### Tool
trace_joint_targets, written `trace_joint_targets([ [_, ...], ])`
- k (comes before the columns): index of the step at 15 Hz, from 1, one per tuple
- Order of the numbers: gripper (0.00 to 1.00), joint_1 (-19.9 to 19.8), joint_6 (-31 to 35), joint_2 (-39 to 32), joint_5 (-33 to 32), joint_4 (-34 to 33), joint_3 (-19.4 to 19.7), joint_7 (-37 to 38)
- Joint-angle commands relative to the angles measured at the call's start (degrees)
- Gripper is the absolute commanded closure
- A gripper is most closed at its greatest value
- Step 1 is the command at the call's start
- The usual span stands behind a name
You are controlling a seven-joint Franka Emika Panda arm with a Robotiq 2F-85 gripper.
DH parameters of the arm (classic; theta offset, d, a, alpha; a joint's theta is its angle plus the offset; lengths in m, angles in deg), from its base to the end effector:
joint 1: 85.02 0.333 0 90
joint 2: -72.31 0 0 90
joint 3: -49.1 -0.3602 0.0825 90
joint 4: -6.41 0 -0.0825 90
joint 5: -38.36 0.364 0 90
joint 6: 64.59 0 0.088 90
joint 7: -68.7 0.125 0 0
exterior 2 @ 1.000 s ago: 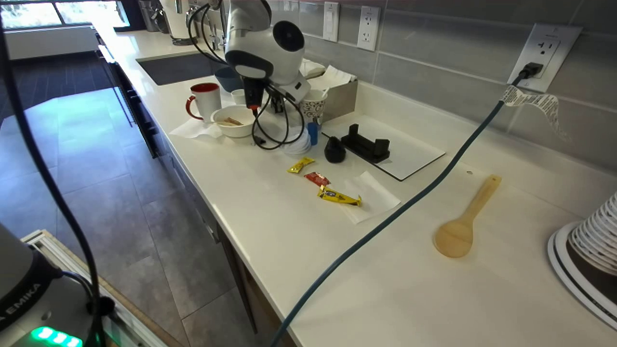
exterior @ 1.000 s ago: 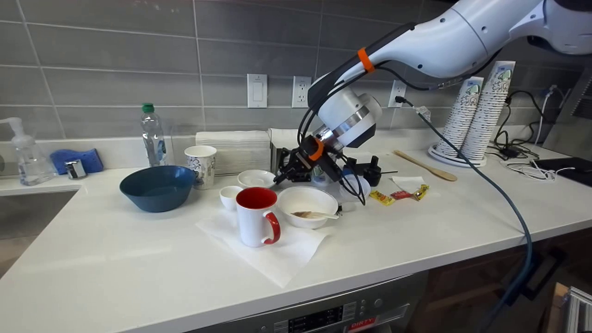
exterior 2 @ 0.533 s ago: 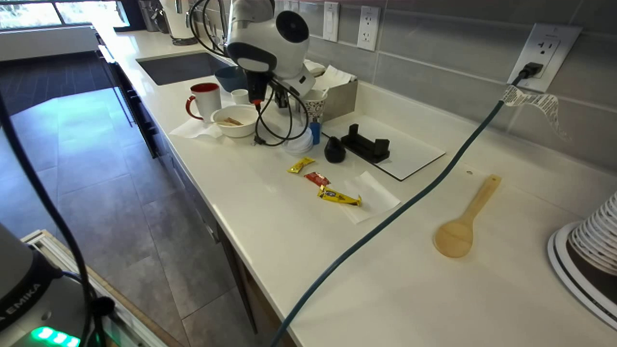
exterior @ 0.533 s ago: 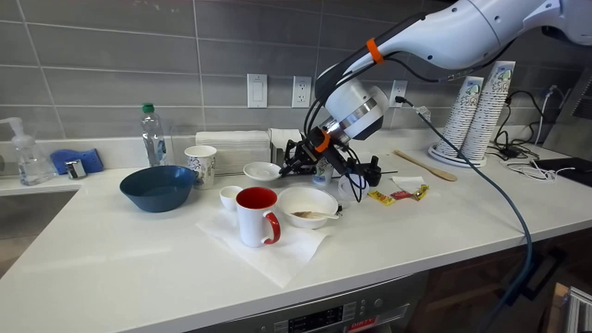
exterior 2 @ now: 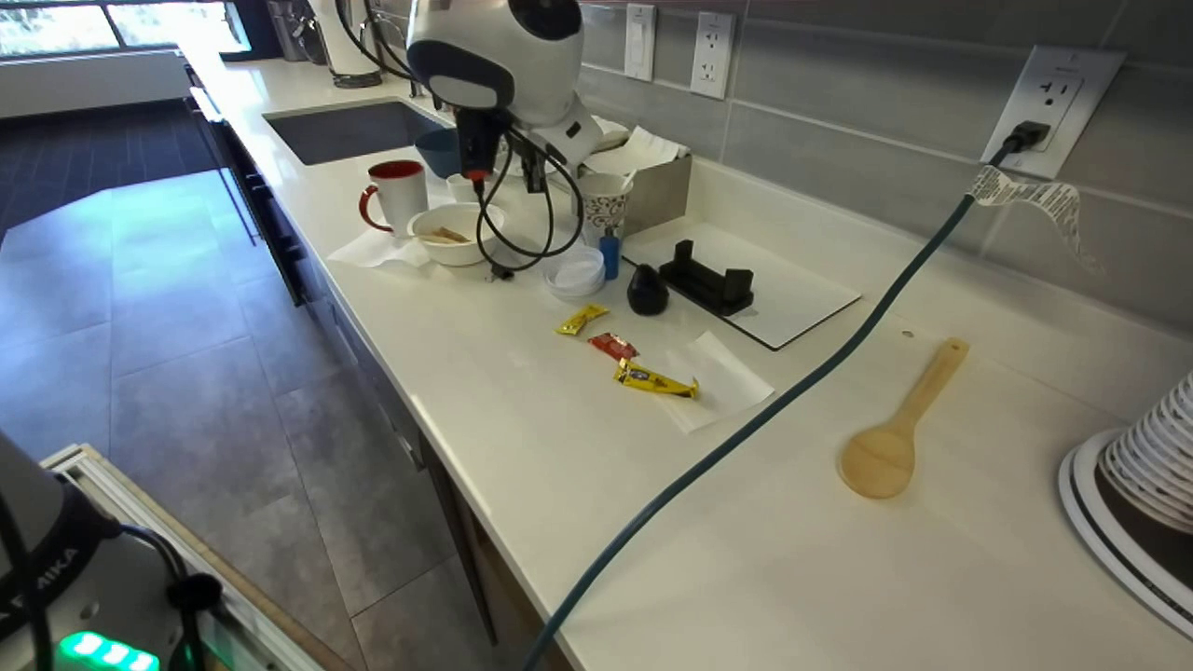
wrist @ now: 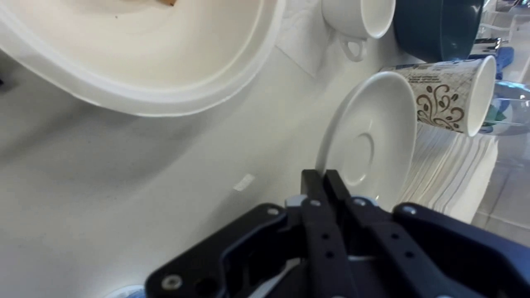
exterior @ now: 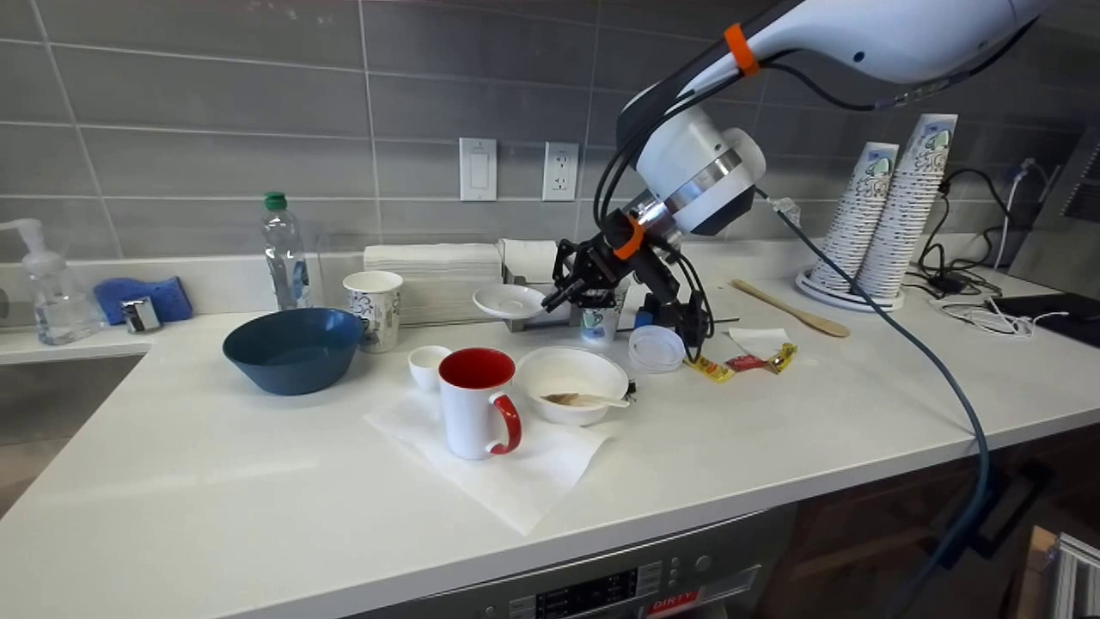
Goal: Slide the white paper cup forward, pick up the white tea cup saucer and put it next to the wooden spoon on the kitchen counter
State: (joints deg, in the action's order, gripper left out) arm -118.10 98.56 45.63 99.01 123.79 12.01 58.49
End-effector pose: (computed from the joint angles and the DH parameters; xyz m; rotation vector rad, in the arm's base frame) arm 0.6239 -0.0264 0.3095 -2.1917 0.9923 -0.3767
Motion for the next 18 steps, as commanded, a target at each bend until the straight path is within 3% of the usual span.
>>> trace_joint_targets([
  [1, 0.98, -5.83, -4.92, 9.94, 4.93, 7.37, -2.82, -1.24],
  [4, 0.98, -11.84, -10.42, 18.23, 11.15, 11.19, -4.26, -3.56],
  [7, 0.98, -16.76, -19.39, 26.81, 14.44, 14.66, -2.57, -2.86],
  [8, 0.98, -8.29, -23.56, 30.49, 16.13, 15.66, 8.44, -2.75],
  [9, 0.98, -7.88, -25.42, 32.30, 15.90, 16.77, 11.01, -2.46],
  [12, 0.98, 1.24, -24.97, 36.51, 14.87, 19.59, 24.96, -1.57],
  [15, 0.98, 8.70, -18.63, 37.81, 13.96, 21.51, 34.46, 0.15],
  [18, 0.98, 13.76, -10.31, 37.25, 15.50, 22.95, 39.12, 1.47],
])
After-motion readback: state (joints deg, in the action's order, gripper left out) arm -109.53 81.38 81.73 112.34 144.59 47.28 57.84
